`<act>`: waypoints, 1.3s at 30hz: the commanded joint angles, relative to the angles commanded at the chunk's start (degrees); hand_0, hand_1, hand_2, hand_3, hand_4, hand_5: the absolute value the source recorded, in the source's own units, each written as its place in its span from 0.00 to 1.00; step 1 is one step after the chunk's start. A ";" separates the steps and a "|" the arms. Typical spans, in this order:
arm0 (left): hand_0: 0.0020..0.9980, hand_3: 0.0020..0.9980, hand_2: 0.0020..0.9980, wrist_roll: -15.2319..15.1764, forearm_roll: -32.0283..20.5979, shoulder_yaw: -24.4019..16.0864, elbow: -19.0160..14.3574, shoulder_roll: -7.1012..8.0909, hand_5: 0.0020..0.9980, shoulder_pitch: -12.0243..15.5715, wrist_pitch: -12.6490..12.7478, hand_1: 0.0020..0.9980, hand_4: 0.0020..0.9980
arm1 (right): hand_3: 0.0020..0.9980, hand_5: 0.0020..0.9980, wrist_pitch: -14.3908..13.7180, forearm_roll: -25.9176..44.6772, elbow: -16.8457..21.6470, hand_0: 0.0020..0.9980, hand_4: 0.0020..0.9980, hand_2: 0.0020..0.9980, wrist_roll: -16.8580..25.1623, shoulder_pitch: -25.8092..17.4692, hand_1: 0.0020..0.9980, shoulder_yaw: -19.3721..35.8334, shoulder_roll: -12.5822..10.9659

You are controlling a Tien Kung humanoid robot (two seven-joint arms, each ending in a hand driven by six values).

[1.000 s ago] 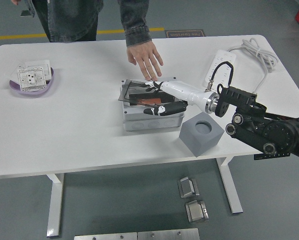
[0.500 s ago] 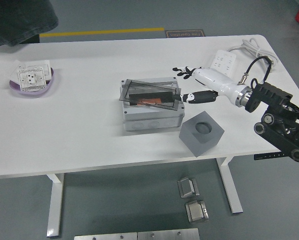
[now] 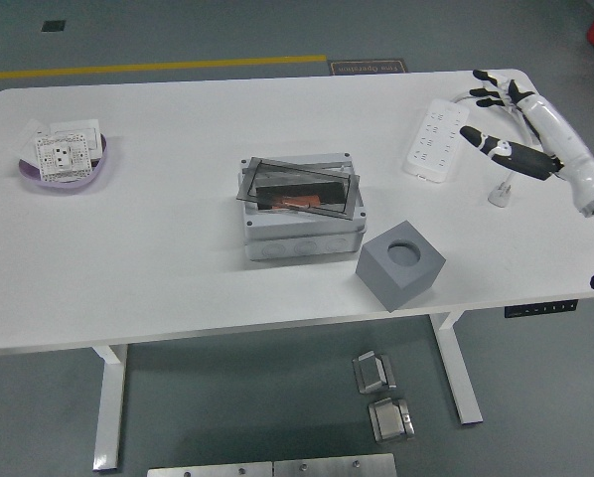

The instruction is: Pick up the cylinder from the cube,place it in the box,flap close box

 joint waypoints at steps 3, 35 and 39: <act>0.65 0.60 0.56 -0.61 -2.00 1.99 -0.02 0.11 0.25 -0.04 0.09 0.66 0.60 | 0.88 0.73 -0.06 4.56 -0.54 0.85 0.83 0.81 0.96 -4.50 0.76 5.86 0.67; 0.66 0.60 0.56 -8.00 -4.33 -2.31 -3.45 3.05 0.25 0.22 1.13 0.67 0.61 | 0.84 0.69 -0.50 10.55 -1.58 0.83 0.81 0.79 1.73 -10.80 0.75 15.87 0.08; 0.66 0.60 0.56 -7.91 -6.04 -0.13 -3.13 3.34 0.25 0.19 1.14 0.66 0.61 | 0.84 0.68 -0.62 10.54 -1.78 0.83 0.80 0.79 1.83 -10.77 0.75 15.82 0.19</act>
